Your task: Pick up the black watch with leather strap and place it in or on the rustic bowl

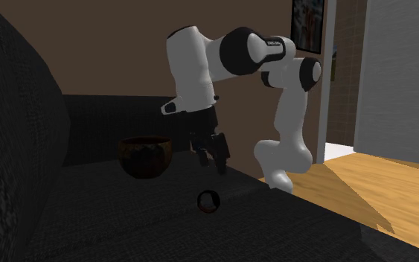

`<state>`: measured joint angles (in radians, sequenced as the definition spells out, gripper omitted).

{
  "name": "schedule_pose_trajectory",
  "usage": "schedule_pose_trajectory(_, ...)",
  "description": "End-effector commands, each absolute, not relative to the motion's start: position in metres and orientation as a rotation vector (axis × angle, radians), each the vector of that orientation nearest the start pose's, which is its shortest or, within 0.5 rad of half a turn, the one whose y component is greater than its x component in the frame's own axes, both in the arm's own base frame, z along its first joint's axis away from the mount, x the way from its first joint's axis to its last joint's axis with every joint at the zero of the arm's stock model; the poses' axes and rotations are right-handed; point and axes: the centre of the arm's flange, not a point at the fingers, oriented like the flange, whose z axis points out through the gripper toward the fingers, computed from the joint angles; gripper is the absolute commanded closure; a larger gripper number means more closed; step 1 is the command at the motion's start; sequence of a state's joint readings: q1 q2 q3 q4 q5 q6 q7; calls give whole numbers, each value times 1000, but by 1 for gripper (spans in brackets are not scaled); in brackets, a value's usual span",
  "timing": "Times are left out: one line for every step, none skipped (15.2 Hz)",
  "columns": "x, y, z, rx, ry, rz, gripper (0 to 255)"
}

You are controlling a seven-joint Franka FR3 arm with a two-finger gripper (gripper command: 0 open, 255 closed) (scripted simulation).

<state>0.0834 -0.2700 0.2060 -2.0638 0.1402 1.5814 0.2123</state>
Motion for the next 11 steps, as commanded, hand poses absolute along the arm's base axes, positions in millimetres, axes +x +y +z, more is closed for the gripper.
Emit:
schedule_pose_trajectory(446, 170, 525, -3084, -106, 358, 0)
schedule_pose_trajectory(455, 179, 524, -3082, -122, 357, 0)
schedule_pose_trajectory(463, 189, 523, -3079, -138, 356, 0)
schedule_pose_trajectory(472, 199, 522, -3076, -154, 355, 0)
schedule_pose_trajectory(480, 209, 522, -3073, -170, 354, 0)
schedule_pose_trajectory(485, 215, 521, -3071, -180, 353, 0)
schedule_pose_trajectory(484, 215, 516, -3071, -180, 353, 0)
schedule_pose_trajectory(483, 215, 511, -3071, -180, 353, 0)
schedule_pose_trajectory(481, 216, 506, -3071, -180, 353, 0)
schedule_pose_trajectory(480, 216, 501, -3071, -180, 353, 0)
schedule_pose_trajectory(479, 216, 496, -3071, -180, 353, 0)
